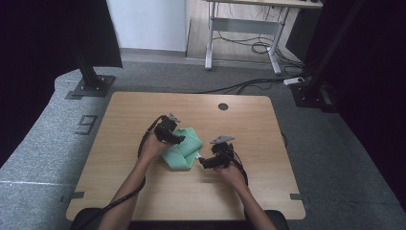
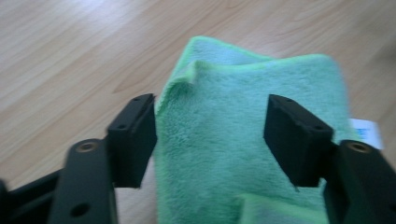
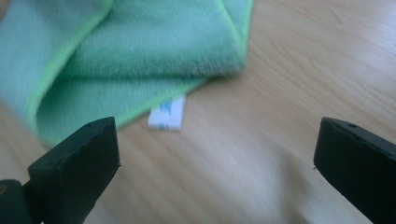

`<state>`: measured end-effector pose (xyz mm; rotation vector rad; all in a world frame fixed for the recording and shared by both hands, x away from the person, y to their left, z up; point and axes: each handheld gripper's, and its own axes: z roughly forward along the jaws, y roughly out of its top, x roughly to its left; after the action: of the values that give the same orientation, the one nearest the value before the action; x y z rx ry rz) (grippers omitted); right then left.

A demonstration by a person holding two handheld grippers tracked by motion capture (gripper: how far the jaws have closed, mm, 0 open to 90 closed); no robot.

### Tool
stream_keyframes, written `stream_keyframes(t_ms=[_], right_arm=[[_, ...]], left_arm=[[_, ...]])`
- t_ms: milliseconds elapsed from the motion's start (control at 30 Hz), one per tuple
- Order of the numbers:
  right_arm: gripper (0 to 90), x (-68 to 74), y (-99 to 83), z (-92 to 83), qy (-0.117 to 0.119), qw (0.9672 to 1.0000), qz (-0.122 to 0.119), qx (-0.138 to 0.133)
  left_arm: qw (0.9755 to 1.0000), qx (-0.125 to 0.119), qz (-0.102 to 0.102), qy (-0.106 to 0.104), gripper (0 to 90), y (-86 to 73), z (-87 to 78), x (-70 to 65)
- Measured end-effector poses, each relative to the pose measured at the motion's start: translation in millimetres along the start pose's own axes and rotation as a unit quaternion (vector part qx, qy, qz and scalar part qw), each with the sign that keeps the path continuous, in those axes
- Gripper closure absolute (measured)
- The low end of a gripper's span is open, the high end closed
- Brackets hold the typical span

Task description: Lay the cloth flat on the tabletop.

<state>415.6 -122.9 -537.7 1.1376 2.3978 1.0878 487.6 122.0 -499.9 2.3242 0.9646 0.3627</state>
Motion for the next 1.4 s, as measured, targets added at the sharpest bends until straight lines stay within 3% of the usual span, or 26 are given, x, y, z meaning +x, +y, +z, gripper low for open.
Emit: stream_keyframes(t_ms=[100,200,367,400,600,667,733,767,800,833,867,933,1033,1100,1133,1233,1267,1300,1333,1400], right_arm=[[0.2,2.9,5.7,9.1,-0.003,1.0,-0.001,0.0],[0.2,8.7,12.2,24.7,-0.014,0.9999,-0.001,0.005],[0.2,15.4,16.1,35.6,-0.021,0.9997,-0.005,0.009],[0.2,18.7,16.7,40.5,-0.029,0.9993,-0.019,0.014],[0.0,18.8,15.3,41.3,-0.04,0.9988,-0.022,0.014],[0.0,16.4,13.4,39.3,-0.045,0.9988,-0.007,0.016],[0.0,15.6,12.8,38.9,-0.047,0.9988,-0.007,0.015],[0.0,15.1,12.2,38.7,-0.045,0.9989,-0.006,0.013],[0.0,14.5,11.3,38.9,-0.044,0.999,-0.003,0.011],[0.0,14.5,11.3,38.9,-0.044,0.999,-0.003,0.011],[0.0,14.5,10.9,38.8,-0.044,0.999,-0.002,0.009],[0.0,14.7,10.3,38.5,-0.044,0.999,-0.002,0.008],[0.0,14.7,9.7,37.7,-0.042,0.9991,-0.001,0.008],[0.0,14.0,8.7,36.6,-0.041,0.9991,-0.004,0.008],[0.2,13.8,7.6,35.3,-0.041,0.9991,-0.003,0.008],[0.3,13.5,6.5,34.1,-0.041,0.9991,-0.004,0.008],[0.3,13.2,5.8,33.4,-0.041,0.9991,-0.003,0.008],[0.3,13.2,5.8,33.4,-0.041,0.9991,-0.003,0.008],[0.3,13.1,5.7,33.2,-0.041,0.9991,-0.004,0.008],[0.2,13.1,5.7,33.2,-0.041,0.9991,-0.003,0.008]], left_arm=[[1.0,0.006,0.0,-0.004,48.4,-2.4,1.9,2.1],[0.9995,0.02,0.023,0.002,61.4,-7.1,5.5,0.0],[0.9994,0.014,0.028,0.013,80.2,-9.2,4.6,-1.5],[0.9994,0.004,0.024,0.023,82.8,-9.7,0.1,-0.4],[0.9983,-0.026,-0.006,0.052,85.0,-17.4,-20.8,12.6],[0.9978,-0.027,-0.02,0.056,84.6,-23.4,-27.6,20.7],[0.9979,-0.032,-0.035,0.046,83.7,-29.4,-31.7,27.8],[0.9979,-0.037,-0.044,0.029,81.2,-31.3,-32.1,30.6],[0.9977,-0.044,-0.05,0.015,70.3,-31.9,-31.5,31.7],[0.9978,-0.046,-0.046,0.013,70.3,-31.3,-30.6,31.4],[0.9979,-0.052,-0.037,0.015,58.3,-28.1,-27.1,27.5],[0.998,-0.055,-0.029,0.013,51.4,-22.9,-21.4,22.3],[0.9983,-0.052,-0.026,0.008,49.6,-17.7,-13.6,17.1],[0.9991,-0.036,-0.021,0.006,49.6,-13.8,-2.4,12.5],[0.9997,-0.011,-0.017,0.01,50.9,-13.1,9.5,9.2],[0.9999,0.002,-0.015,0.005,57.4,-14.7,17.6,7.3],[0.9997,0.005,-0.02,-0.011,70.5,-17.7,21.6,6.8],[0.9997,0.005,-0.02,-0.011,76.2,-17.7,21.6,6.8],[0.9993,0.001,-0.033,-0.016,82.1,-18.7,20.6,7.3],[0.9995,0.005,-0.029,-0.012,84.2,-18.3,18.7,7.6]])
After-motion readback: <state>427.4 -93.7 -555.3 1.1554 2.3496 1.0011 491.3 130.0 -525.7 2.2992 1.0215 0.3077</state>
